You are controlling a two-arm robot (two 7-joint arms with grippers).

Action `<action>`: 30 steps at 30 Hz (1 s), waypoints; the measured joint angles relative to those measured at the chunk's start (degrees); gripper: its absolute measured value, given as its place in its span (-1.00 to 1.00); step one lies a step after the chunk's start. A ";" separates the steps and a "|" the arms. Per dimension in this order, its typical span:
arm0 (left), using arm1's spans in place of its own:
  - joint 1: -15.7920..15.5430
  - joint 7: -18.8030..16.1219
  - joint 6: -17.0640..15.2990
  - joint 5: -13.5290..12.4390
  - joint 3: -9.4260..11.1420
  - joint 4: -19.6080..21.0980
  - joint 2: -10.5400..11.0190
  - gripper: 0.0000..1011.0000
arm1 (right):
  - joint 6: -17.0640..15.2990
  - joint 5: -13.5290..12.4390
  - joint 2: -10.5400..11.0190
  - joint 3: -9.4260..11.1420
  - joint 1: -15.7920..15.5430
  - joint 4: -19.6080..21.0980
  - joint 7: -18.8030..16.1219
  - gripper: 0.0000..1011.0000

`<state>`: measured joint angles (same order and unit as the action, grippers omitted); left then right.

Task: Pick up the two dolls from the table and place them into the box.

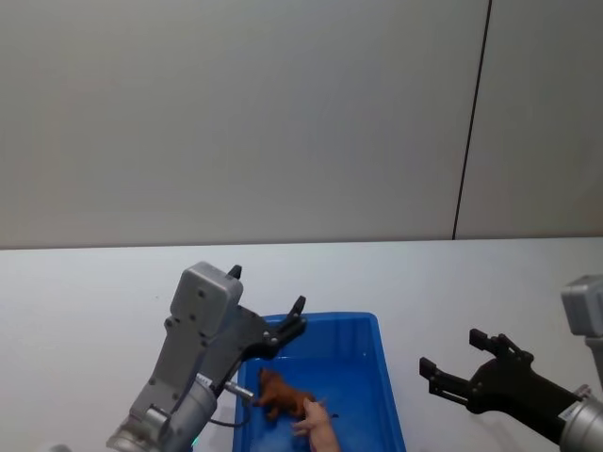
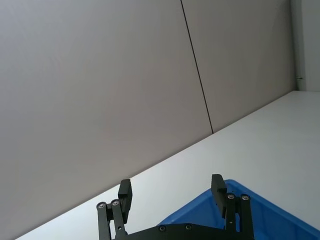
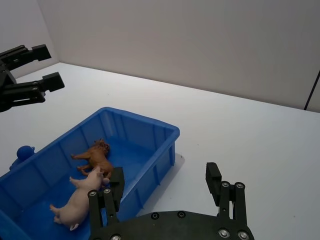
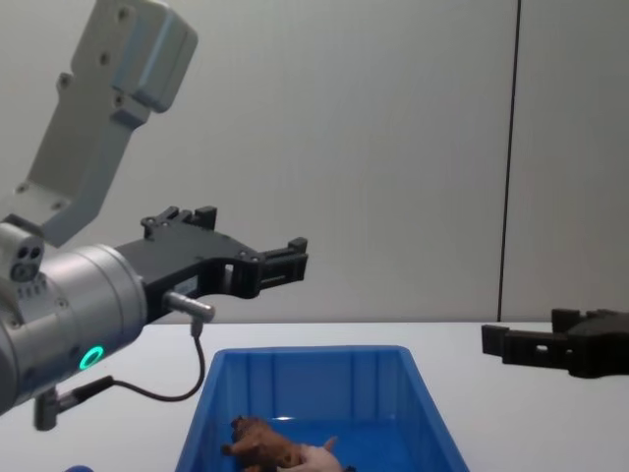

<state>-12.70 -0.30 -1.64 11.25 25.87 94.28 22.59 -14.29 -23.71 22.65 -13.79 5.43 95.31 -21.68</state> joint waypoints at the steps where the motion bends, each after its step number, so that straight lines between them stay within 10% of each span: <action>1: 0.40 -0.51 -0.49 -0.01 -0.09 0.51 0.33 0.98 | 0.07 -0.09 0.19 0.11 -0.17 0.11 0.04 0.98; 30: 11.66 -11.63 -12.66 5.93 -2.13 9.23 8.02 0.98 | 0.54 -0.57 1.39 0.74 -1.21 0.79 0.36 0.98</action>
<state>-1.04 -11.92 -14.30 17.18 23.73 103.51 30.61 -13.75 -24.28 24.04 -13.05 4.22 96.11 -21.32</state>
